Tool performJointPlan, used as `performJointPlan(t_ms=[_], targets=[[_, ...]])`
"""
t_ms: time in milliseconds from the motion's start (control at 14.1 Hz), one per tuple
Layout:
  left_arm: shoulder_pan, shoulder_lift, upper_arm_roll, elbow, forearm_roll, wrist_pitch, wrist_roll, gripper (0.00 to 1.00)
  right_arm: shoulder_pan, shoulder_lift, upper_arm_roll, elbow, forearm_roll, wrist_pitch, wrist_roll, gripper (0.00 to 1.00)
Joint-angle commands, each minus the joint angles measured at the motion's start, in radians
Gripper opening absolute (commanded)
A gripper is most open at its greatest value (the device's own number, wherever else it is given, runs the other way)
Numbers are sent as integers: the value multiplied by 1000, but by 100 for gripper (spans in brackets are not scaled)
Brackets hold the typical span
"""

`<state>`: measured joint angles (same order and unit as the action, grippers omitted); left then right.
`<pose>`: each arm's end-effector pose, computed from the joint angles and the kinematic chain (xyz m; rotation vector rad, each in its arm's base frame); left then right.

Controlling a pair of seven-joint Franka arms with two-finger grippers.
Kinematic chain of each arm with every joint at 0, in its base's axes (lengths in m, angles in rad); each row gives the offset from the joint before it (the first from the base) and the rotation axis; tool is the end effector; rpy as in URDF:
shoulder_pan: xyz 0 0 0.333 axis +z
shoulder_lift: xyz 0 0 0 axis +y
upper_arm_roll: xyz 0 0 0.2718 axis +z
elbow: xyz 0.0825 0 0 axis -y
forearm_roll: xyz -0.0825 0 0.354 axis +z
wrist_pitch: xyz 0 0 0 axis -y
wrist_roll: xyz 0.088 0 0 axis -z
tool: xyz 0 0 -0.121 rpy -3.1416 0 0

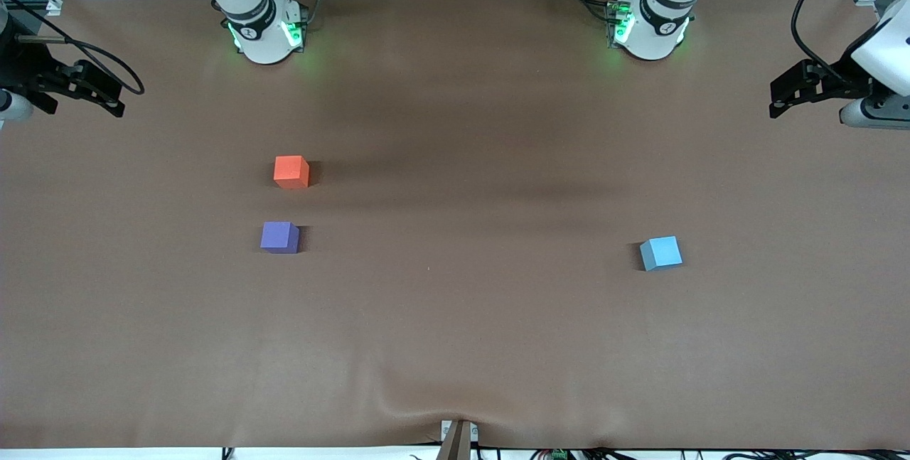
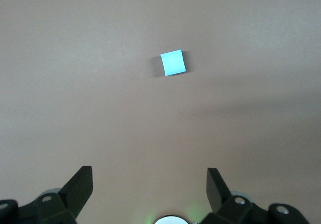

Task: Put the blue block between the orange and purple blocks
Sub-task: 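Reach the left gripper down to the light blue cube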

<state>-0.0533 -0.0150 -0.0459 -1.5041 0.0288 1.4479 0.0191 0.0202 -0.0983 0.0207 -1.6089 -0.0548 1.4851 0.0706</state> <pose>0.5053 -0.0467 0.5926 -3.1048 0.1793 0.0622 0.4886 0.0134 0.5922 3.0829 -0.0521 -0.0344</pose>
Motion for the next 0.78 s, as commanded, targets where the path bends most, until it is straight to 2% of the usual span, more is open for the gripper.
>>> performJointPlan(t_ms=[0, 284, 355, 498, 711], targets=[[10, -19, -12, 2, 10, -23, 22, 100, 7, -15, -4, -6, -14, 3, 1, 100], [9, 1, -9, 5, 13, -20, 7, 100, 3, -15, -5, -6, -13, 3, 1, 100], [15, 32, -8, 2, 11, -11, 4, 100, 1, -14, -5, -6, -13, 6, 1, 100], [1, 169, -8, 5, 20, 72, -1, 100, 0, -14, -5, -6, -10, 10, 1, 100], [6, 295, -14, -5, 8, 184, -50, 100, -2, -15, -8, -8, -10, 6, -3, 100]])
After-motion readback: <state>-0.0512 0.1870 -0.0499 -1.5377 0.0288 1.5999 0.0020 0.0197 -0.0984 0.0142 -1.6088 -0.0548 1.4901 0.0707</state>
